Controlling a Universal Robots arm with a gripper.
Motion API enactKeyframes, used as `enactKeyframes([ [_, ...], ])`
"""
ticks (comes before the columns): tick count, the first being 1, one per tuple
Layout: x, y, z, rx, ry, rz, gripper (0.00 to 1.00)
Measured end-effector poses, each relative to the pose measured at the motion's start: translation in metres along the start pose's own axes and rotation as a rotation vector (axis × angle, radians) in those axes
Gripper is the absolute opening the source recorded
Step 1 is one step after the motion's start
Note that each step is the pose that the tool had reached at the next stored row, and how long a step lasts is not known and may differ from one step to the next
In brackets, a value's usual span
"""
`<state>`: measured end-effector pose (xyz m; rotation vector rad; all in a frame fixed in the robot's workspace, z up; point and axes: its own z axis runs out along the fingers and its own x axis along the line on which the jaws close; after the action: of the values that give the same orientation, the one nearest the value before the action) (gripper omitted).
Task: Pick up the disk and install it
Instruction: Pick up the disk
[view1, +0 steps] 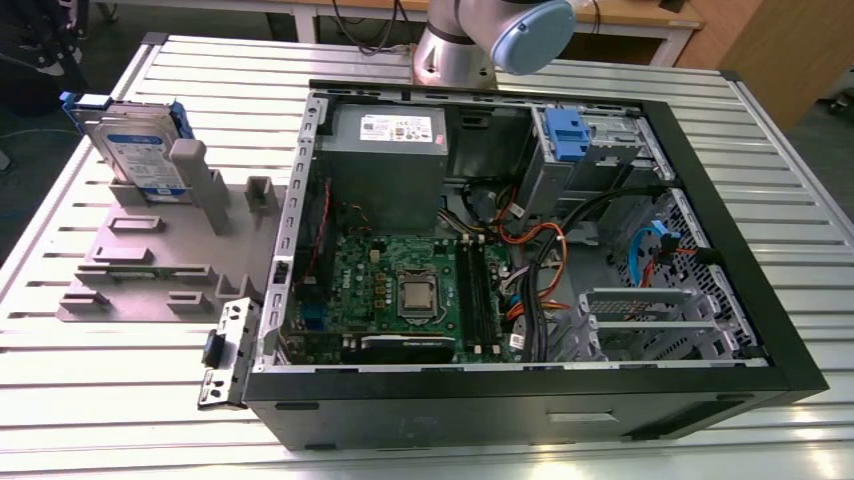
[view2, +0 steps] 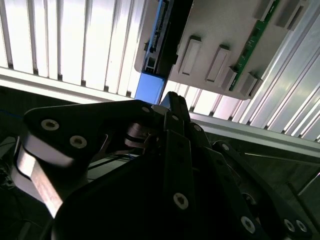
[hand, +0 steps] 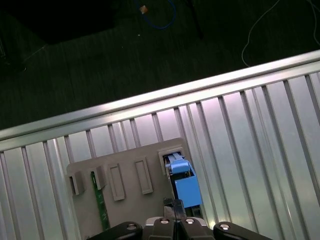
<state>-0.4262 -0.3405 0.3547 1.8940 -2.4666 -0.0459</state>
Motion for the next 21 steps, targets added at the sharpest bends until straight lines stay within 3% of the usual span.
enactKeyframes([
  [5,0.0000,0.0000,0.0000,0.0000,0.0001,-0.003,0.11],
  [9,0.0000,0.0000,0.0000,0.0002,0.0012,-0.029,0.11],
  [21,0.0000,0.0000,0.0002,0.0016,0.0095,-0.224,0.11],
])
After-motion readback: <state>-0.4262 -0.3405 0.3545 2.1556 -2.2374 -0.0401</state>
